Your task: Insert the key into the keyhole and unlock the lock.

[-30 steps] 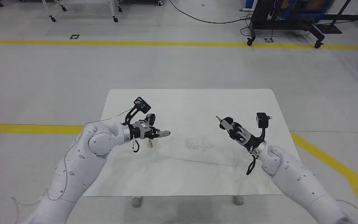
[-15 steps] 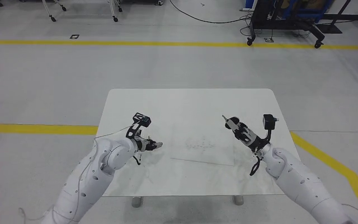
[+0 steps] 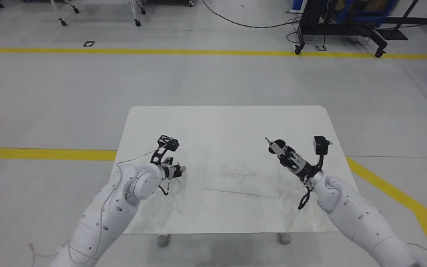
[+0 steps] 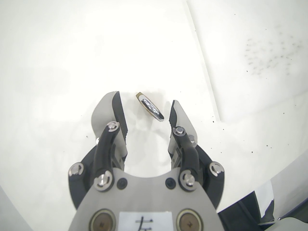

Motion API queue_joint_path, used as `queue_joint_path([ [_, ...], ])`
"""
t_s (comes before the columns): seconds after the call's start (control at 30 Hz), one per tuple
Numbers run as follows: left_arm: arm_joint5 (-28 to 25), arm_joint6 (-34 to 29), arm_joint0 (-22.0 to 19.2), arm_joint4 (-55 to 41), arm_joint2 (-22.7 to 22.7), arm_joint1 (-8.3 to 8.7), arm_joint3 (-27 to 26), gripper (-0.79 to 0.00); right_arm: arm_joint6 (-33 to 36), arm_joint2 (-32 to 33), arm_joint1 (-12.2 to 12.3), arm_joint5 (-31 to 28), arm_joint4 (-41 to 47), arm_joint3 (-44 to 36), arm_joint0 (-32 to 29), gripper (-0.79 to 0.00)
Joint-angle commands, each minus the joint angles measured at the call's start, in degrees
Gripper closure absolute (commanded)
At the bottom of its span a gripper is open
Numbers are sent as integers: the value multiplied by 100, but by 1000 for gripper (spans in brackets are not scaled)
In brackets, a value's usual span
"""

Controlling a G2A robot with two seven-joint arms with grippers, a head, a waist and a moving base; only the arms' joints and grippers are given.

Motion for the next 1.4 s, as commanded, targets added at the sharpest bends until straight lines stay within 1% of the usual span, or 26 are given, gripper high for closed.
queue_joint_path([
  [0.0, -51, 5, -8, 12, 5, -7, 42, -366, 0, 0, 0, 0, 0, 0, 0, 0],
  [0.07, -89, 6, -21, 29, 18, -15, 67, -283, 0, 0, 0, 0, 0, 0, 0, 0],
  [0.1, -110, 5, -26, 38, 28, -20, 72, -194, 0, 0, 0, 0, 0, 0, 0, 0],
  [0.13, -125, 16, -30, 37, 35, -26, 68, -12, 0, 0, 0, 0, 0, 0, 0, 0],
  [0.17, -147, 21, -33, 47, 44, -30, 65, 0, 0, 0, 0, 0, 0, 0, 0, 0],
  [0.63, -484, 78, -51, 358, 59, -49, 69, 0, 0, 0, 0, 0, 0, 0, 0, 0],
  [0.73, -463, 511, -25, 469, -6, -55, -11, 0, 0, 0, 0, 0, 0, 0, 0, 0],
  [0.83, -634, 1202, 102, 223, -209, -50, -238, 0, 0, 0, 0, 0, 0, 0, 0, 0],
  [0.93, -958, 1945, 274, -519, -496, -56, -324, 0, 0, 0, 0, 0, 0, 0, 0, 0],
  [1.03, -1349, 2542, 375, -1392, -737, -79, -236, 0, 0, 0, 0, 0, 0, 0, 0, 0],
  [1.07, -1512, 2629, 391, -1582, -776, -83, -203, 0, 0, 0, 0, 0, 0, 0, 0, 0],
  [1.1, -1560, 2637, 393, -1604, -787, -82, -187, 0, 0, 0, 0, 0, 0, 0, 0, 0],
  [1.37, -1560, 2637, 393, -1604, -787, -82, -187, 0, 17, -18, -16, 0, 86, -86, -37, 0],
])
